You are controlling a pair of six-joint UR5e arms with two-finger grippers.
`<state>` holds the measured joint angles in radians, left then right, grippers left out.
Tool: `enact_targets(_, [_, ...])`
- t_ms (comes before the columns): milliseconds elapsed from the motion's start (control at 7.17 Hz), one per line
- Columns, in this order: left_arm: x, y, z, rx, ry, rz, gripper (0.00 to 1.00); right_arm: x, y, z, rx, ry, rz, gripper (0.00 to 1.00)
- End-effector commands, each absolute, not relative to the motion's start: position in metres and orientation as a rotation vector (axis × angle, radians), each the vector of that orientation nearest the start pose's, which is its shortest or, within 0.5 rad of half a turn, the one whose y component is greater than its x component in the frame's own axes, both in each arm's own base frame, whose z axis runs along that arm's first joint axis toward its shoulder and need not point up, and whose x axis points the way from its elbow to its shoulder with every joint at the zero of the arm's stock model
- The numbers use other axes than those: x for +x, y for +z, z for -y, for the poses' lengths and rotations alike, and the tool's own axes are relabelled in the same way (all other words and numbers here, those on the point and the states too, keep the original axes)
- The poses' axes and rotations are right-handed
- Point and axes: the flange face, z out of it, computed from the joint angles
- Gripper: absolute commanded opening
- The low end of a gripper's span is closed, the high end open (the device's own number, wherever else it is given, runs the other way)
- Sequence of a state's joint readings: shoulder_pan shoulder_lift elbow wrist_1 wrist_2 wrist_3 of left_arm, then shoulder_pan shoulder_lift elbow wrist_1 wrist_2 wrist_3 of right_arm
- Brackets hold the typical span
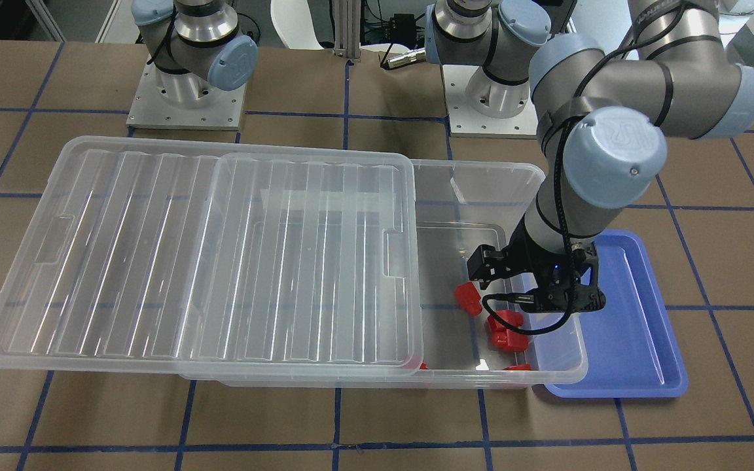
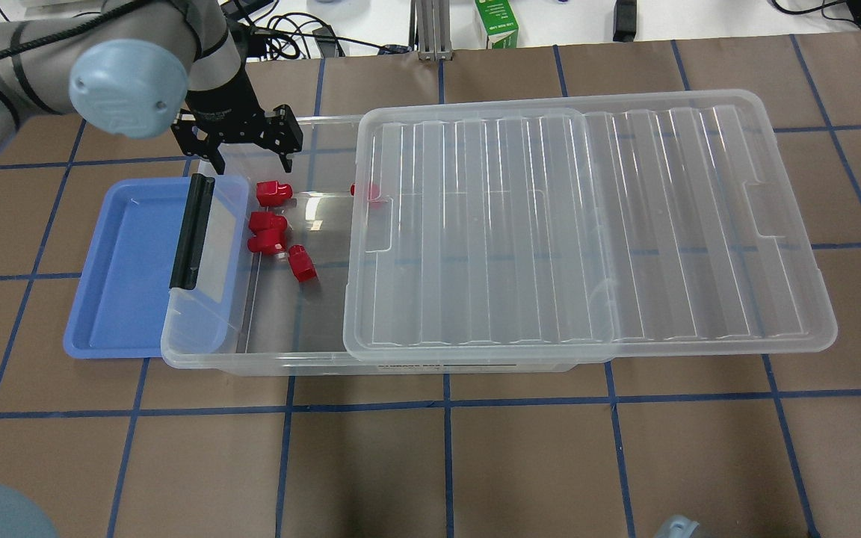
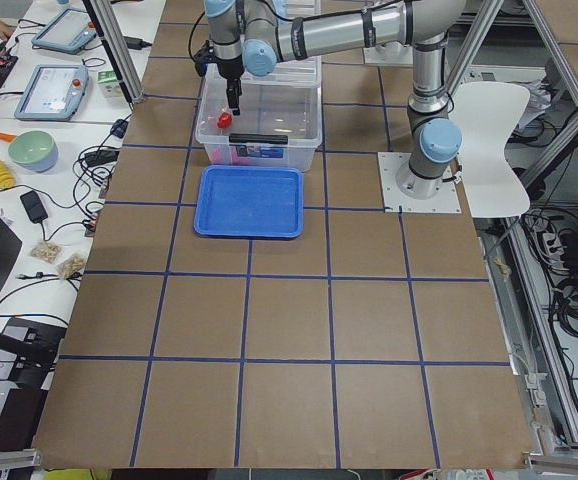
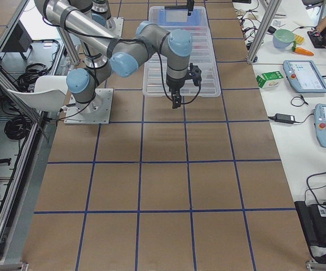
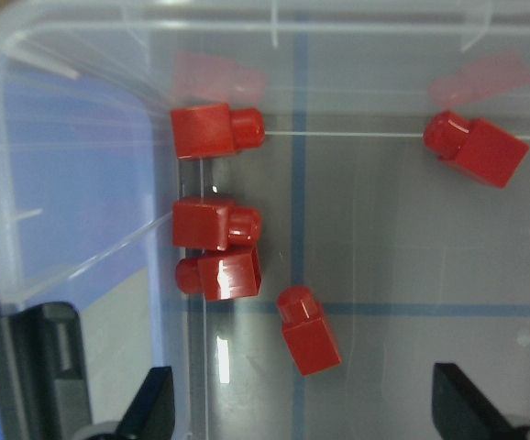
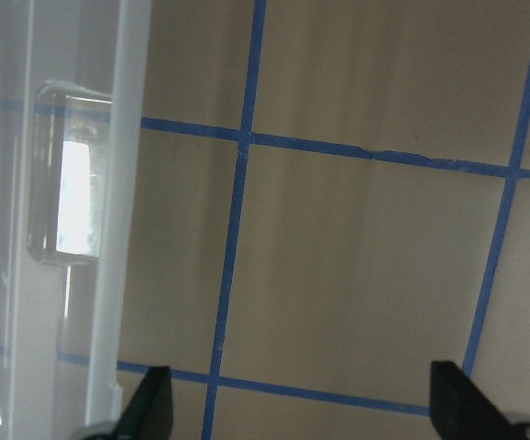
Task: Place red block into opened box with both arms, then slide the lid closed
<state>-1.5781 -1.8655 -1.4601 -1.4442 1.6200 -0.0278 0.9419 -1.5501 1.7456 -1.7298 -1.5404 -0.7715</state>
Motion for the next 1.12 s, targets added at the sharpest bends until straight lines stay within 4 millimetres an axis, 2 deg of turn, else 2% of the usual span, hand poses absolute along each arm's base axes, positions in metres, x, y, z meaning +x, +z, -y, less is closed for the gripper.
enact_targets(0, [-0.131, 0.462, 0.558, -0.049, 0.141, -3.091, 1.0, -0.176, 0.371, 0.474, -0.214, -0.005, -3.097, 1.0])
enact_targets(140, [-0.133, 0.473, 0.547, -0.045, 0.115, -3.094, 1.0, -0.175, 0.368, 0.474, -0.213, 0.001, -3.092, 1.0])
enact_targets(419, [-0.128, 0.467, 0.535, -0.041, 0.17, -3.089, 1.0, -0.169, 0.361, 0.478, -0.101, 0.008, -3.078, 1.0])
enact_targets(558, [-0.132, 0.476, 0.524, -0.025, 0.156, -3.09, 1.0, -0.16, 0.36, 0.482, -0.092, 0.002, -3.069, 1.0])
enact_targets(837, [-0.125, 0.468, 0.516, 0.13, 0.181, -3.084, 1.0, -0.159, 0.353, 0.485, -0.103, 0.017, -3.064, 1.0])
enact_targets(977, [-0.126, 0.467, 0.515, 0.13, 0.177, -3.087, 1.0, -0.157, 0.353, 0.486, -0.099, 0.016, -3.063, 1.0])
